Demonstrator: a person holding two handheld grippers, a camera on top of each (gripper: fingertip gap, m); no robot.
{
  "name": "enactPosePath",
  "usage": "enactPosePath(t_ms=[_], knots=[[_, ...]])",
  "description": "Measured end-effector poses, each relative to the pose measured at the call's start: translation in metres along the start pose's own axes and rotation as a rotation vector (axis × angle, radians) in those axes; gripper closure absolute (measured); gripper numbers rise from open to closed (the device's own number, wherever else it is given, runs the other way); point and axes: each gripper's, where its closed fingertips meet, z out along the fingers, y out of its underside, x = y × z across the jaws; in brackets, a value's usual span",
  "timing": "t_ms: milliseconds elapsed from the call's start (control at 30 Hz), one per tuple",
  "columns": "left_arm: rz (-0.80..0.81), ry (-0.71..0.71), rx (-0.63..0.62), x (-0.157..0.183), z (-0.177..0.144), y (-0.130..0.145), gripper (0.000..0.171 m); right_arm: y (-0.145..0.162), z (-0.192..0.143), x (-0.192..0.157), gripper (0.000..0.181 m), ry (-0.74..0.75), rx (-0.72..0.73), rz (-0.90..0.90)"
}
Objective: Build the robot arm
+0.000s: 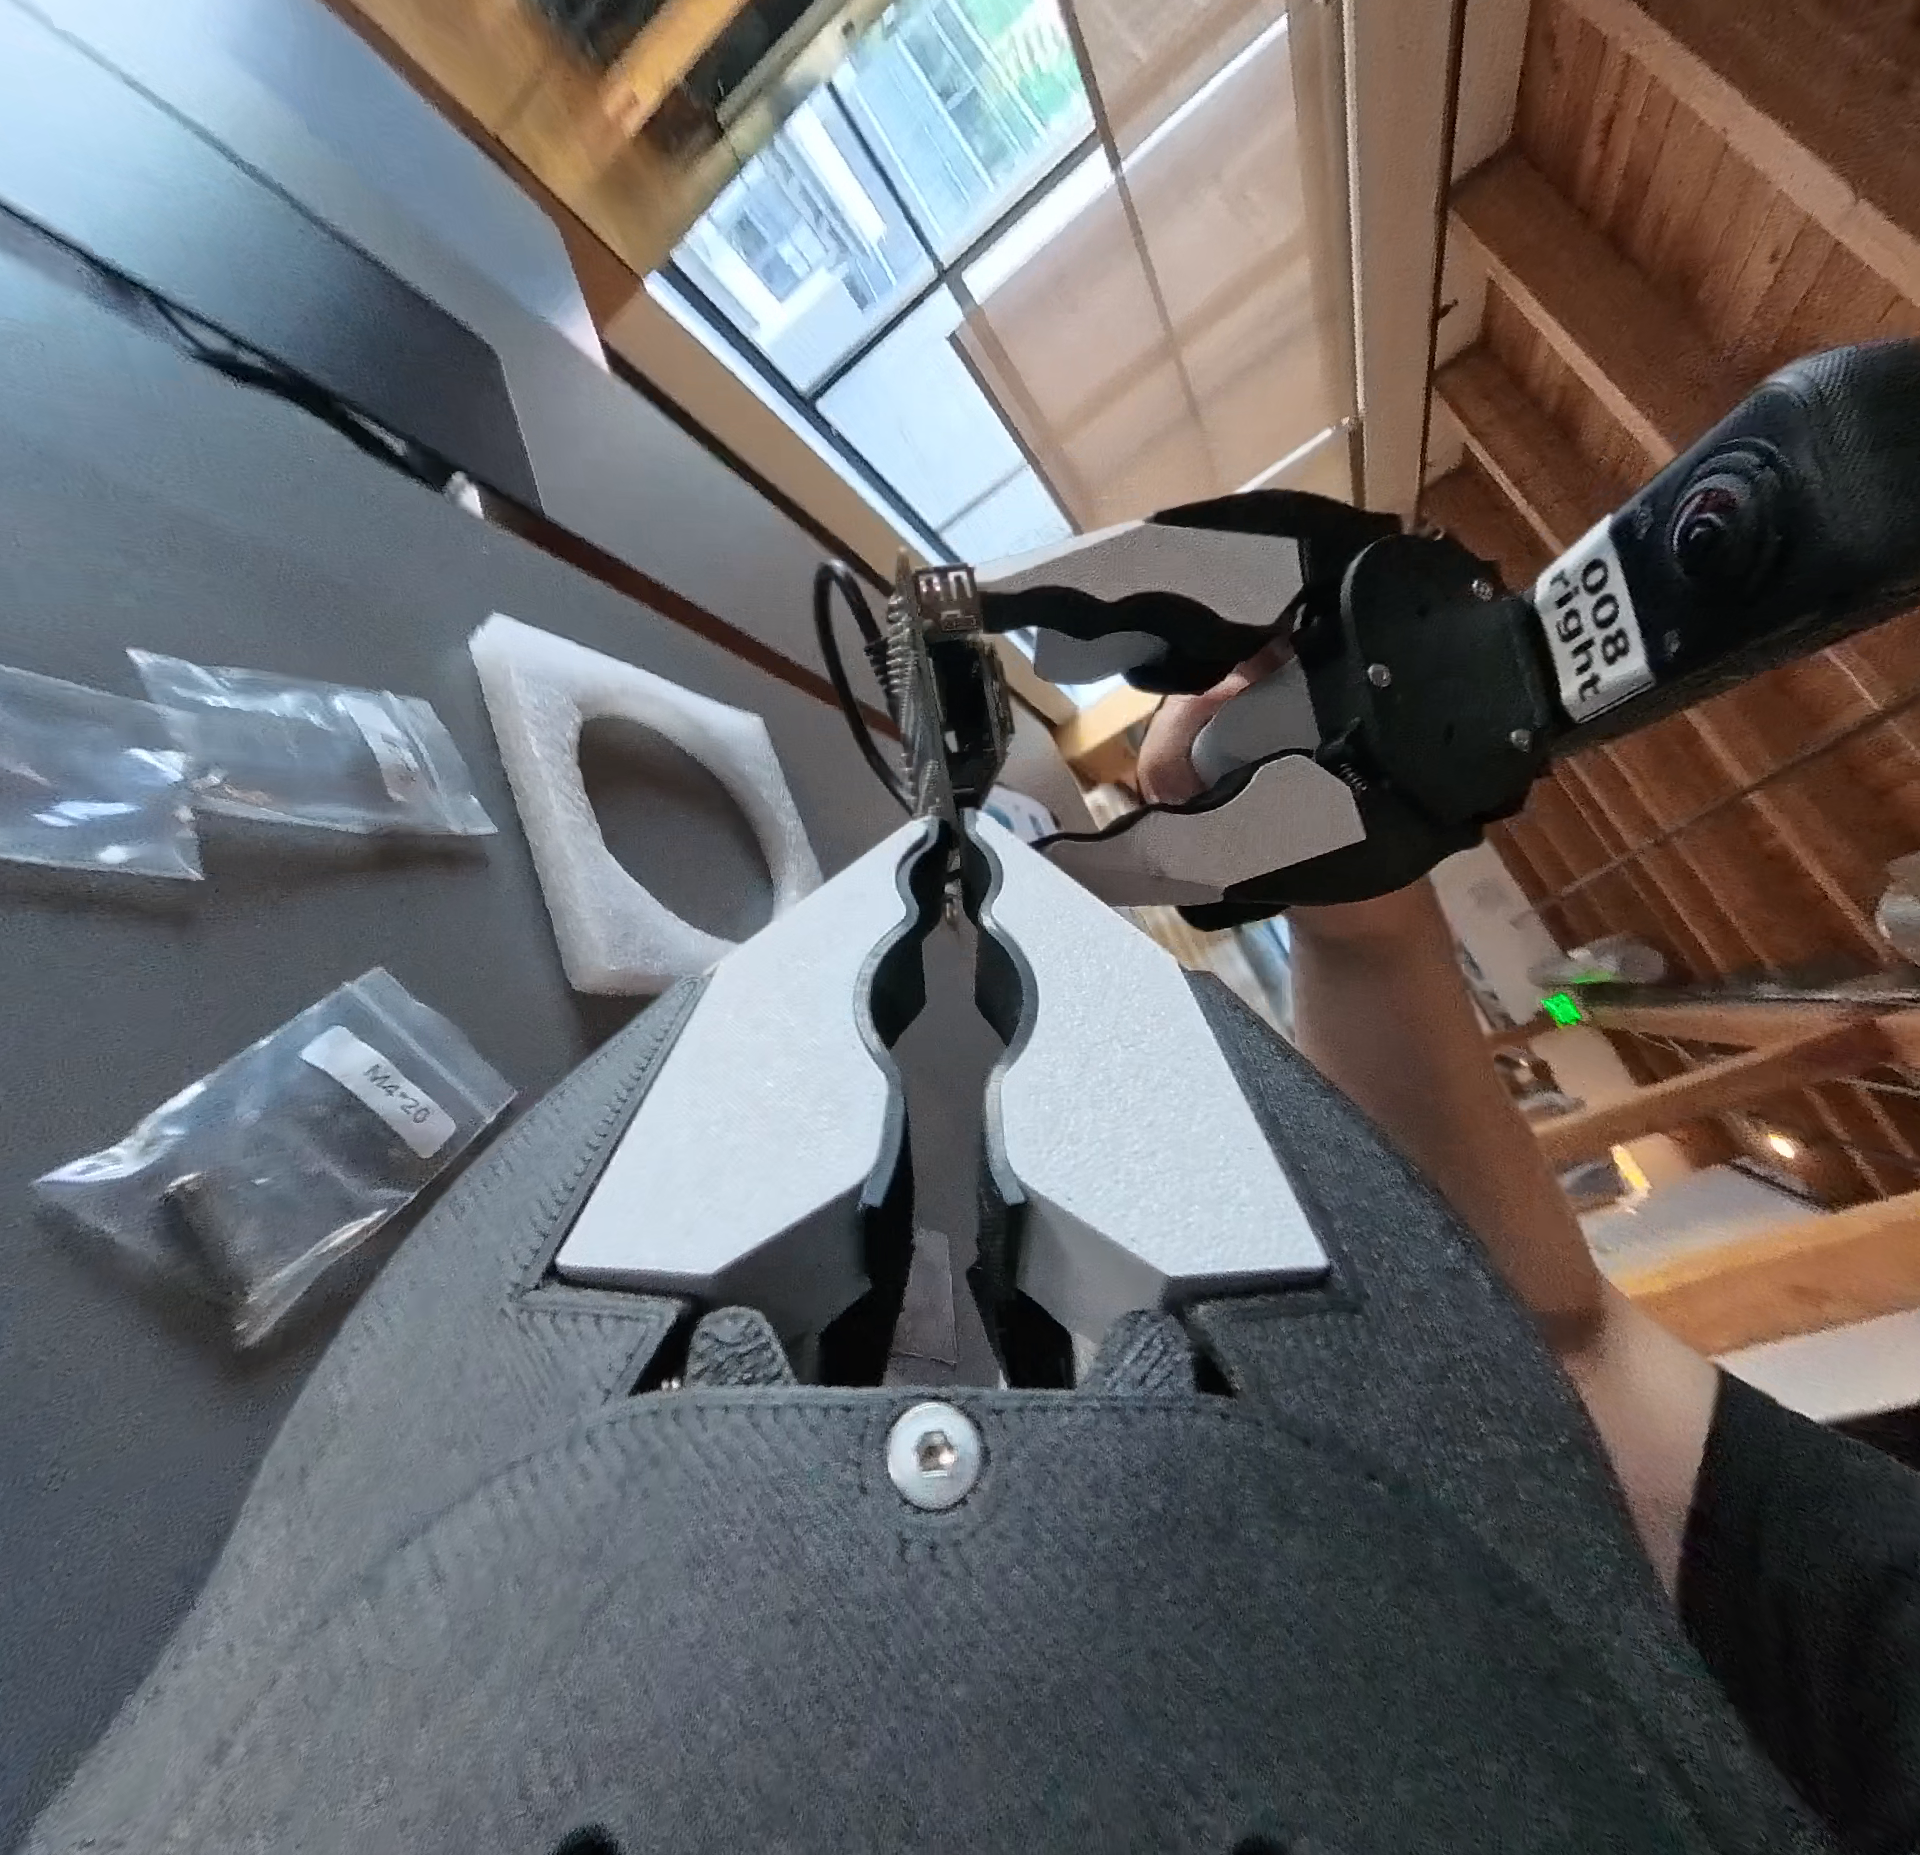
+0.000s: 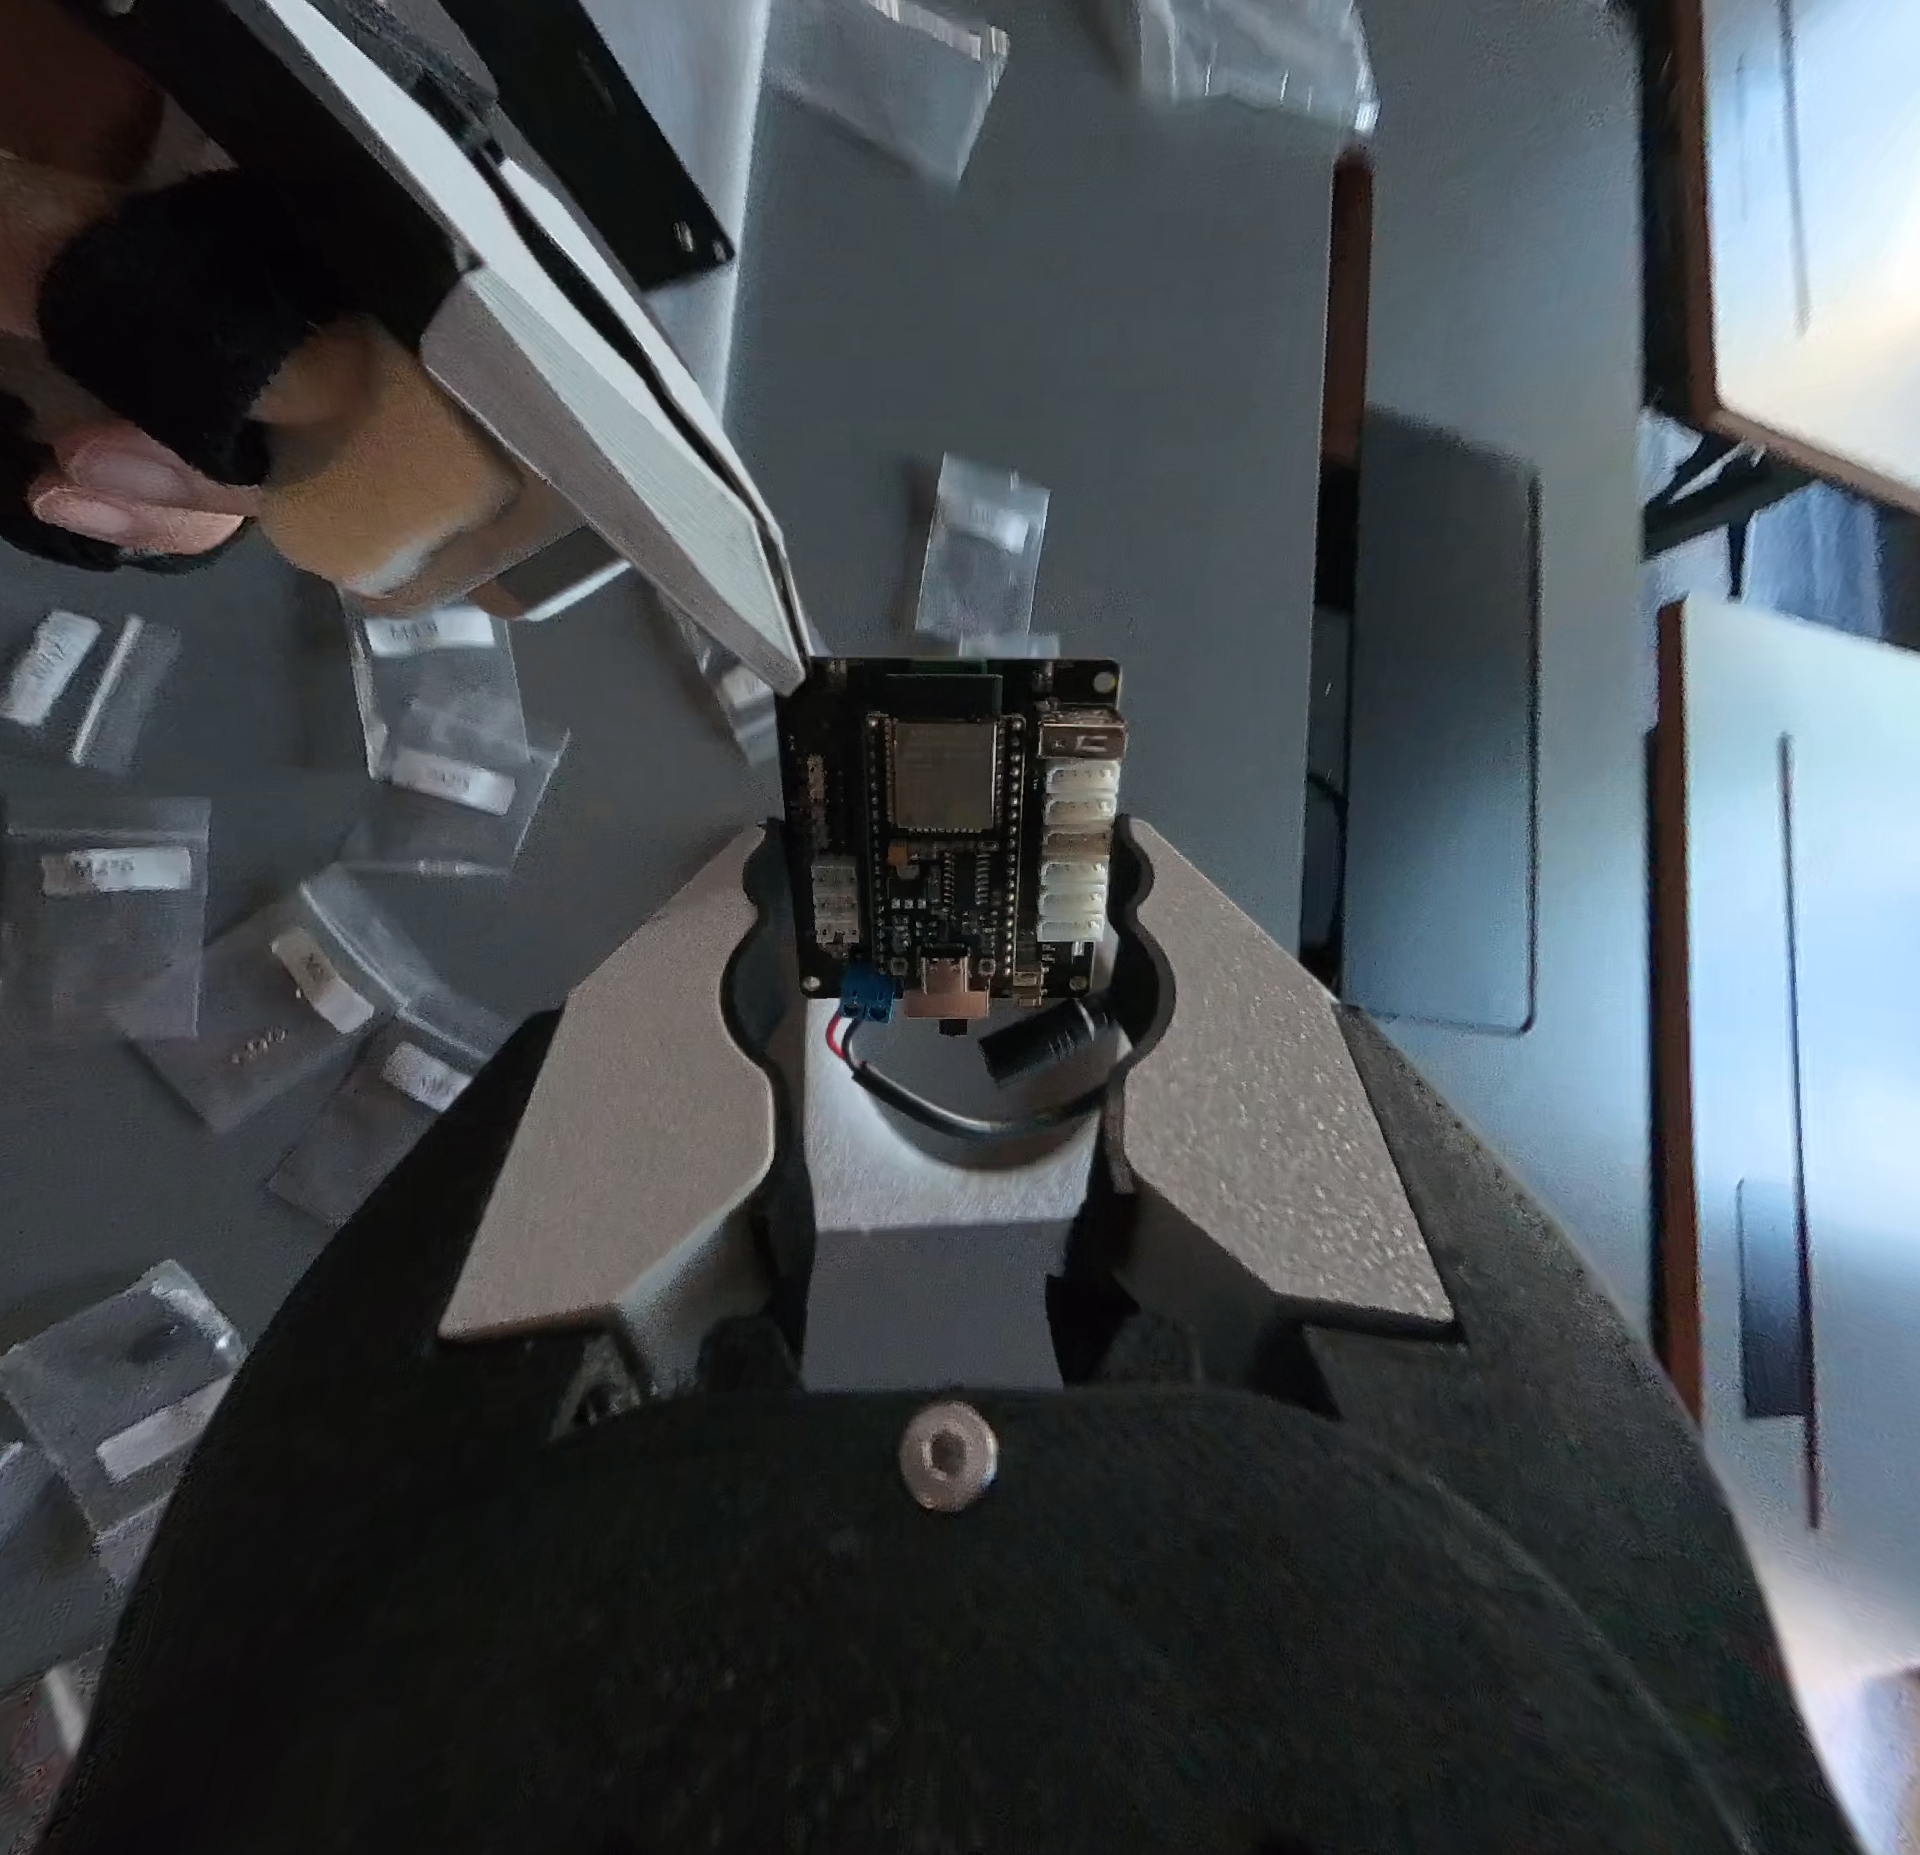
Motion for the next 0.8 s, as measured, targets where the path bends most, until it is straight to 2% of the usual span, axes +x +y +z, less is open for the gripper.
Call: enactPosePath(t_ms=[200,400,533,633,700,800], knots=[[-0.098,0.021,-0.081,-0.020,0.019,0.026,0.171,0.038,0.012,-0.006,0.121,-0.039,-0.076,0.094],[-0.156,-0.010,-0.125,-0.042,0.022,0.034,0.171,0.053,0.033,-0.010,0.121,-0.093,-0.111,0.165],[-0.207,-0.035,-0.119,-0.053,0.020,0.035,0.171,0.055,0.044,-0.012,0.120,-0.128,-0.108,0.200],[-0.188,-0.079,-0.115,-0.059,0.018,0.032,0.171,0.056,0.049,-0.012,0.120,-0.148,-0.119,0.220],[-0.203,-0.098,-0.074,-0.062,0.012,0.023,0.160,0.061,0.053,-0.011,0.120,-0.140,-0.154,0.214],[-0.203,-0.108,-0.045,-0.063,0.000,0.013,0.159,0.067,0.059,-0.013,0.120,-0.145,-0.209,0.198]])
